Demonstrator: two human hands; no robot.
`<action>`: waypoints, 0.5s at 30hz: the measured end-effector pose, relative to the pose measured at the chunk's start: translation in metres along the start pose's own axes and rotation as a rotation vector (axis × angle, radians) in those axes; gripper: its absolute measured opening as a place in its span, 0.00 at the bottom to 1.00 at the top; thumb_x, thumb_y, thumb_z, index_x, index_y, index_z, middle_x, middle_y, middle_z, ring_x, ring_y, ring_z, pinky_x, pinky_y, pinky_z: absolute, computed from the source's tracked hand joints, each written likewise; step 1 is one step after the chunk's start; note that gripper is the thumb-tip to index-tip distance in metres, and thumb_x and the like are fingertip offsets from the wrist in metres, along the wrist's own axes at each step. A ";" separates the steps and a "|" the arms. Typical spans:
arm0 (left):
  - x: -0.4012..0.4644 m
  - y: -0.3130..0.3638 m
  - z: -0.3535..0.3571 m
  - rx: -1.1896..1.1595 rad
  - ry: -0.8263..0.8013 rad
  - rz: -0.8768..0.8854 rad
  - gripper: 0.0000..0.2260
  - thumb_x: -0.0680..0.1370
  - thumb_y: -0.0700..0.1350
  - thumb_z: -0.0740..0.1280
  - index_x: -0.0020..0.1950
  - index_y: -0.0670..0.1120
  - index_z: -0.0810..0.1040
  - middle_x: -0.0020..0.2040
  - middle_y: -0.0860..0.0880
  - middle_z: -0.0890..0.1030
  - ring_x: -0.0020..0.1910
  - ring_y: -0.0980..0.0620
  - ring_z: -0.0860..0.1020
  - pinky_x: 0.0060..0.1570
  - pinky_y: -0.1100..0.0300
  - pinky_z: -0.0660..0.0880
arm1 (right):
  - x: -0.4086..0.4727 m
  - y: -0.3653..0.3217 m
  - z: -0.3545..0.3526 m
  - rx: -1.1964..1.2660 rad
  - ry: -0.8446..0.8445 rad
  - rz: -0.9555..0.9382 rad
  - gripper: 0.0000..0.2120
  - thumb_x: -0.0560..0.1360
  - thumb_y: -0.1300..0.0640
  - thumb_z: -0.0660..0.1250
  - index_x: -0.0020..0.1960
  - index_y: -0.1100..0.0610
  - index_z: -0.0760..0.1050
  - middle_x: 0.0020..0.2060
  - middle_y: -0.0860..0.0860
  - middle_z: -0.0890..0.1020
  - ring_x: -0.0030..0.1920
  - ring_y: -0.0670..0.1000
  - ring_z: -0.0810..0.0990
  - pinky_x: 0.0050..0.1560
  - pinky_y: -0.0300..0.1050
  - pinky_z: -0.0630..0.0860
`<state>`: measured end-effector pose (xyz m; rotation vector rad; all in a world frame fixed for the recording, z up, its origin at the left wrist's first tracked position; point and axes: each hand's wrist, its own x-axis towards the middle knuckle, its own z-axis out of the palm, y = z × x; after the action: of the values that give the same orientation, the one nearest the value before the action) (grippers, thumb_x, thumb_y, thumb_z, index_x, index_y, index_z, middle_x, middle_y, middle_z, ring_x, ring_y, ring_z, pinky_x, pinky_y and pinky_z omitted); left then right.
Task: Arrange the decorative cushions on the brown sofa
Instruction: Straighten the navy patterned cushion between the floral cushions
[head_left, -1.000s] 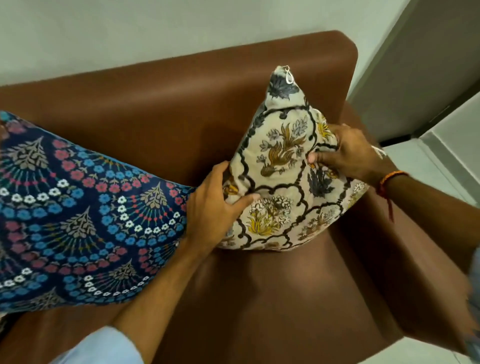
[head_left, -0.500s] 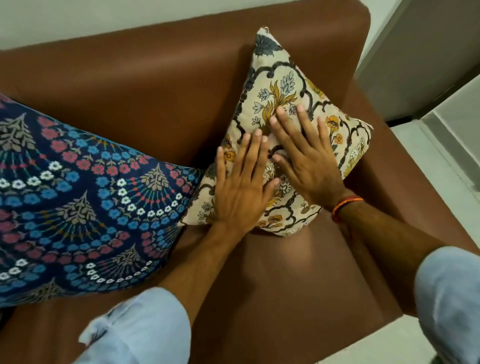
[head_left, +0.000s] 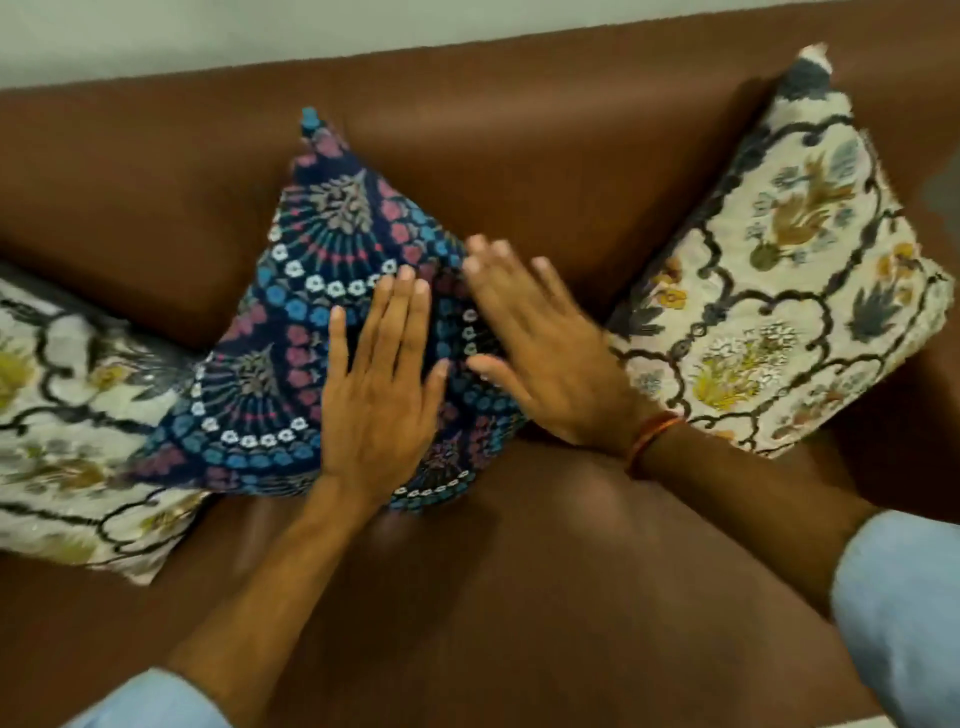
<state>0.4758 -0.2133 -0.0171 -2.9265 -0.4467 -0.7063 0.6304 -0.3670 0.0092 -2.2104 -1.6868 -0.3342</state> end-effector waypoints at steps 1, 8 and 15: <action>-0.009 -0.025 0.001 0.042 -0.017 0.010 0.30 0.88 0.56 0.52 0.85 0.44 0.49 0.86 0.46 0.53 0.85 0.49 0.51 0.83 0.43 0.39 | 0.017 -0.027 0.016 0.043 -0.012 -0.020 0.33 0.88 0.42 0.51 0.85 0.63 0.52 0.85 0.59 0.56 0.86 0.58 0.52 0.85 0.60 0.51; 0.002 -0.127 0.001 0.030 0.034 -0.145 0.31 0.87 0.61 0.52 0.85 0.44 0.53 0.85 0.46 0.56 0.85 0.48 0.54 0.80 0.33 0.50 | 0.073 -0.065 0.053 -0.019 0.052 0.194 0.35 0.87 0.39 0.54 0.85 0.59 0.53 0.85 0.58 0.57 0.86 0.58 0.54 0.83 0.68 0.48; -0.047 -0.235 -0.055 0.003 0.096 -0.270 0.28 0.88 0.56 0.52 0.84 0.43 0.55 0.85 0.45 0.58 0.84 0.47 0.54 0.79 0.31 0.52 | 0.149 -0.132 0.056 -0.117 0.190 0.213 0.35 0.88 0.41 0.50 0.85 0.65 0.52 0.84 0.64 0.56 0.85 0.63 0.53 0.84 0.64 0.46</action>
<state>0.3410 -0.0106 0.0162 -2.8433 -0.8415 -0.8705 0.5419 -0.1815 0.0312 -2.3322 -1.3518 -0.5803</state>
